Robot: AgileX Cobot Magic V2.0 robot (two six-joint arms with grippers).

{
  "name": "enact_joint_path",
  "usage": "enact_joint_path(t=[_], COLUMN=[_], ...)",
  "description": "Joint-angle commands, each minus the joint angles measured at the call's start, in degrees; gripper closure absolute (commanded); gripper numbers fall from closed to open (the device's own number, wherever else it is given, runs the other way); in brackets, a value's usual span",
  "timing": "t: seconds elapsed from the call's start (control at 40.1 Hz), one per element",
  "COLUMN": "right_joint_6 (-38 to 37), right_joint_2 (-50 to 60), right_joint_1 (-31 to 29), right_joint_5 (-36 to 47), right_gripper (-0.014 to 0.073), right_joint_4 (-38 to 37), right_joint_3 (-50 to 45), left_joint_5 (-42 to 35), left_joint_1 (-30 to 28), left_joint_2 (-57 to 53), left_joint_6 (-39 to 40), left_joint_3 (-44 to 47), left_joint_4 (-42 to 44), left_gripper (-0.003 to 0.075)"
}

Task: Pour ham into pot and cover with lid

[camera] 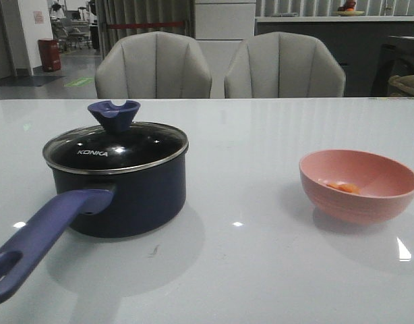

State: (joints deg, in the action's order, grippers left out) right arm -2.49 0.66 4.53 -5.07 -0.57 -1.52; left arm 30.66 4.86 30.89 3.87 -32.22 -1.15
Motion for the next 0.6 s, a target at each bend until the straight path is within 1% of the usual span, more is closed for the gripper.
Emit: enact_joint_path(t=[0.0,0.15,0.324,0.399,0.574], right_joint_6=[0.0,0.0,0.0,0.0,0.0], right_joint_2=[1.0,1.0,1.0,1.0,1.0], right_joint_1=[-0.5,-0.5,-0.5,-0.5,-0.5], right_joint_5=[5.1,5.1,5.1,5.1,5.1], right_gripper=[0.0442,0.0442,0.0442,0.0442,0.0442], right_joint_4=[-0.6,-0.6,-0.6,-0.6,-0.6], right_joint_3=[0.2,0.2,0.2,0.2,0.2], left_joint_5=[-1.3,3.2,8.7,10.6,12.5], left_joint_1=[1.6,2.4,5.3,7.4,13.6], left_joint_2=[6.2,17.7,30.4,34.9,45.2], left_joint_6=[0.2,0.2,0.2,0.6,5.0], left_joint_3=[-7.0,-14.8,-24.0,-28.3,-37.4], left_joint_4=[-2.0,-5.8,-5.9,-5.9,-5.2], left_gripper=[0.0082,0.0082,0.0082,0.0082,0.0082])
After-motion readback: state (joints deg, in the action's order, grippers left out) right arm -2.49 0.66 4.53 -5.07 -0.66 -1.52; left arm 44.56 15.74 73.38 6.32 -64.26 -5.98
